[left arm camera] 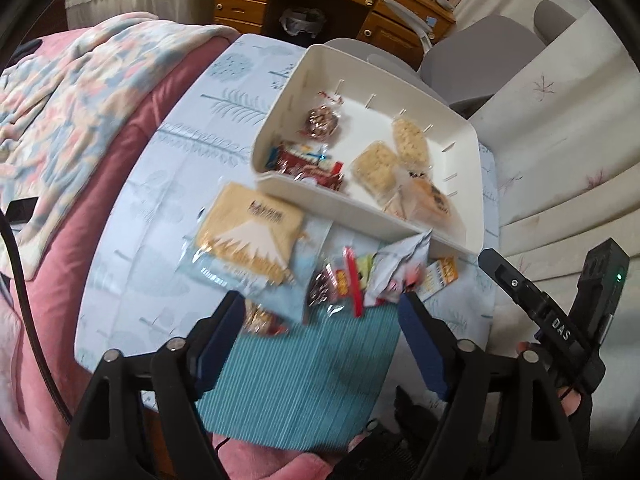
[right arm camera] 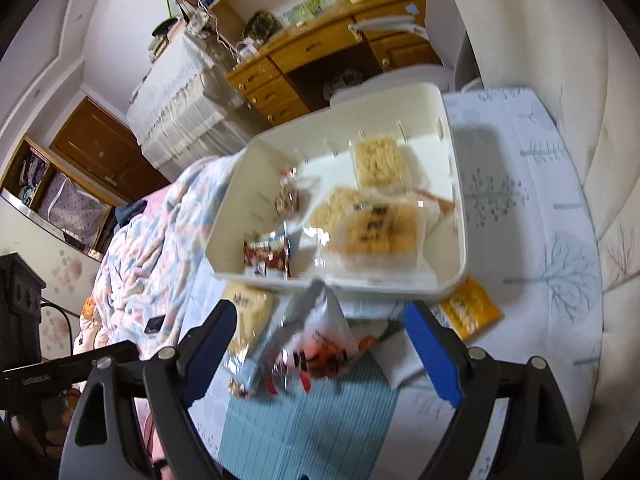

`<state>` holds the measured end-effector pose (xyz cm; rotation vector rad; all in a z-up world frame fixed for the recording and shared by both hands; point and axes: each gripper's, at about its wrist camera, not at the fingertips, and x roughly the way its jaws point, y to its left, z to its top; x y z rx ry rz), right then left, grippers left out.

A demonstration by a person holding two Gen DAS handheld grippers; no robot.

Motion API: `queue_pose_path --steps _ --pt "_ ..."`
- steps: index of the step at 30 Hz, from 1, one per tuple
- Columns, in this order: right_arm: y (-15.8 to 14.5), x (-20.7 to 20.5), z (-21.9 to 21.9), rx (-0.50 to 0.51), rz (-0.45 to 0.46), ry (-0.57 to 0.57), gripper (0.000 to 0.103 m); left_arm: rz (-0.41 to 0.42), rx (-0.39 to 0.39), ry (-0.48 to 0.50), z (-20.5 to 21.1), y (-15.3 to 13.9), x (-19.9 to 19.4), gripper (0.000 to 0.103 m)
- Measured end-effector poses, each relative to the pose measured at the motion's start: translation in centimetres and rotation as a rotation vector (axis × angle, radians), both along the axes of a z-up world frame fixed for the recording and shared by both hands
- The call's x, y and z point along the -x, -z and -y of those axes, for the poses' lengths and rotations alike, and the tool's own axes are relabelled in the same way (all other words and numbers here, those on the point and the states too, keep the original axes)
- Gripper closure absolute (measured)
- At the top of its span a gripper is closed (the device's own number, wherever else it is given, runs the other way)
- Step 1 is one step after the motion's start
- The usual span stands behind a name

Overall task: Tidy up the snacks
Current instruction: 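Move the left tool to the Fuji bread pack while the right tool approaches the white DONGZHO bag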

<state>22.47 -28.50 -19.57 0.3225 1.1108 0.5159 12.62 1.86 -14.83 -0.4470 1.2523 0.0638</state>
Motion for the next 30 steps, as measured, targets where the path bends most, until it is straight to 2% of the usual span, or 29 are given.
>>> queue_pose_path --steps 7,14,23,30 --pt "1.4 1.5 -0.2 0.015 -0.072 0.023 0.016 -0.015 -0.019 0.043 -1.3 0.7 1.8 0.020" --pt "1.6 3.6 -1.3 0.026 -0.109 0.114 0.016 -0.029 -0.025 0.137 -3.1 1.3 1.6 0.020" --pt "2.4 8.1 -3.8 0.058 -0.136 0.311 0.016 -0.051 0.021 0.304 -7.3 2.7 0.7 0.020" --pt "3.3 10.8 -5.9 0.094 -0.134 0.512 0.016 -0.093 0.089 0.375 -10.7 4.7 -0.7 0.020"
